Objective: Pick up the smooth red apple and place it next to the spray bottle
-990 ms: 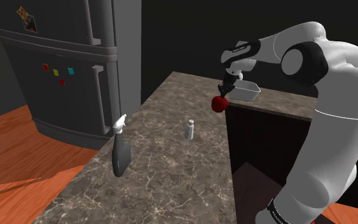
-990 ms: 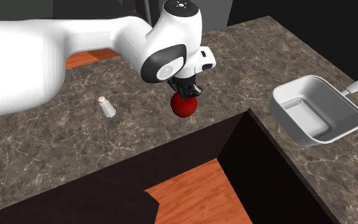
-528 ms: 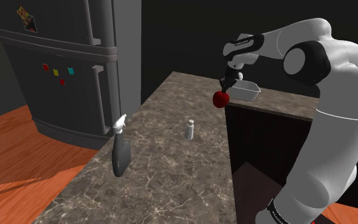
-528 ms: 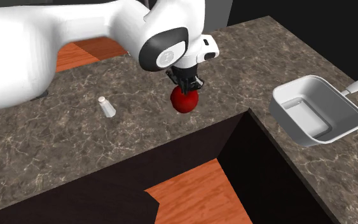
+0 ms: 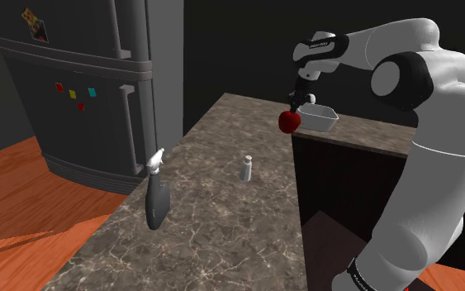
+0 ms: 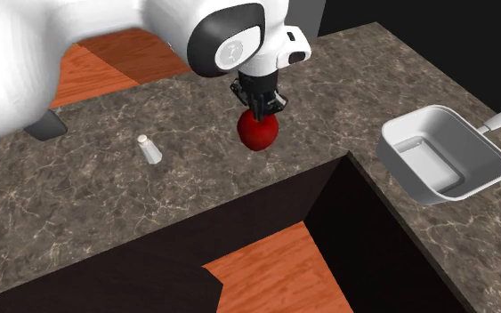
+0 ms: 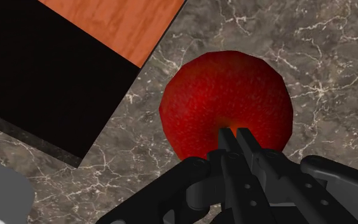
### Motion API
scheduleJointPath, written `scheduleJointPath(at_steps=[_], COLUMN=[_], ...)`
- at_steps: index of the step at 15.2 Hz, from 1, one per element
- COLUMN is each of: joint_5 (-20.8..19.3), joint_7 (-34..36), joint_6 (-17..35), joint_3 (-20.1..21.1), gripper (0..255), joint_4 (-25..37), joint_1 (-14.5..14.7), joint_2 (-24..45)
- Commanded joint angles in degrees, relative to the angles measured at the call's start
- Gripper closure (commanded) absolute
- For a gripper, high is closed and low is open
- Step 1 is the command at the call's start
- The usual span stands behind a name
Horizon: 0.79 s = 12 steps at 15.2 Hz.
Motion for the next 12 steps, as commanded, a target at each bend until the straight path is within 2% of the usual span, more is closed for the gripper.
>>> scheduleJointPath(at_steps=[1, 12], joint_5=[-0.1, 0.0], joint_7=[0.1, 0.6], joint_6=[-1.5, -10.3], joint_3=[-0.1, -0.3], gripper=[255, 255], joint_4=[1.4, 11.0], joint_1=[-0.1, -0.8], joint_2=[-0.1, 0.7])
